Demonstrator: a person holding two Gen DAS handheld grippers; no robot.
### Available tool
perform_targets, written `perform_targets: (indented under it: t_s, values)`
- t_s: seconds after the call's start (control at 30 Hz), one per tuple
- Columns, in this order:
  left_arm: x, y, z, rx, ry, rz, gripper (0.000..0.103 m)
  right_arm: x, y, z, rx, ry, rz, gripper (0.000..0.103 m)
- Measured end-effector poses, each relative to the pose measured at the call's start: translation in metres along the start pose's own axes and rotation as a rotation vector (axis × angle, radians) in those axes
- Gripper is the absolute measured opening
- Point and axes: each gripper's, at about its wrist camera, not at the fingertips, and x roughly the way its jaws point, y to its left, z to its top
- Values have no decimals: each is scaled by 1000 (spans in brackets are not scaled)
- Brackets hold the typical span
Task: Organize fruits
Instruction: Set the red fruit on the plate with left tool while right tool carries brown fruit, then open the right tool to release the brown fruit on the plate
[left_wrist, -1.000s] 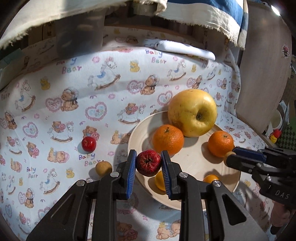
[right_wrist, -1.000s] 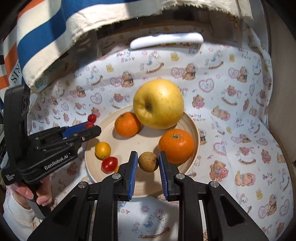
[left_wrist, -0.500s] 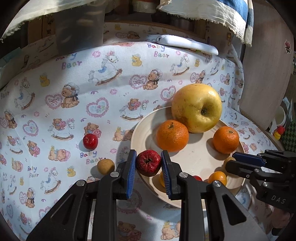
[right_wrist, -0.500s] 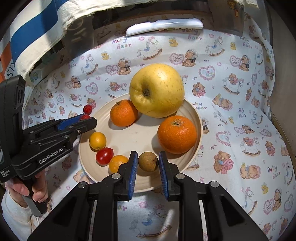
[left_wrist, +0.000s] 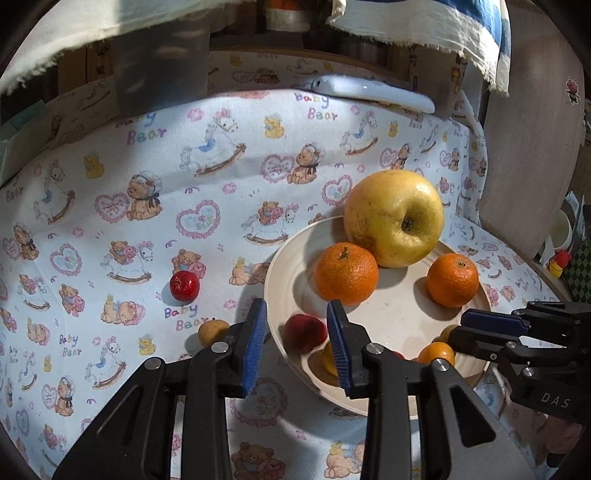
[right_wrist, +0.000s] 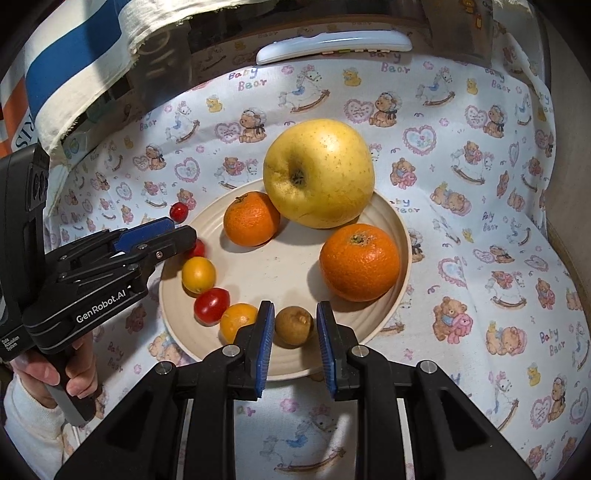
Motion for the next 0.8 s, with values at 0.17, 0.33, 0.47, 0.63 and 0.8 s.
perform_targets:
  t_s: [0.17, 0.33, 0.47, 0.63, 0.8]
  values:
    - [-9, -1, 2, 3, -45, 13, 36, -9, 1, 1, 0, -38, 0, 25]
    - [-23, -3, 4, 6, -120, 26, 51, -20, 0, 2, 8, -91, -9, 39]
    - [-32, -8, 5, 30, -173, 36, 60, -31, 2, 3, -7, -161, -41, 58]
    - [-51, -13, 1, 43, -306, 71, 96, -47, 0, 4, -13, -245, -81, 76]
    - [-67, -9, 2, 23, -415, 89, 102, -59, 0, 4, -34, -336, -144, 87]
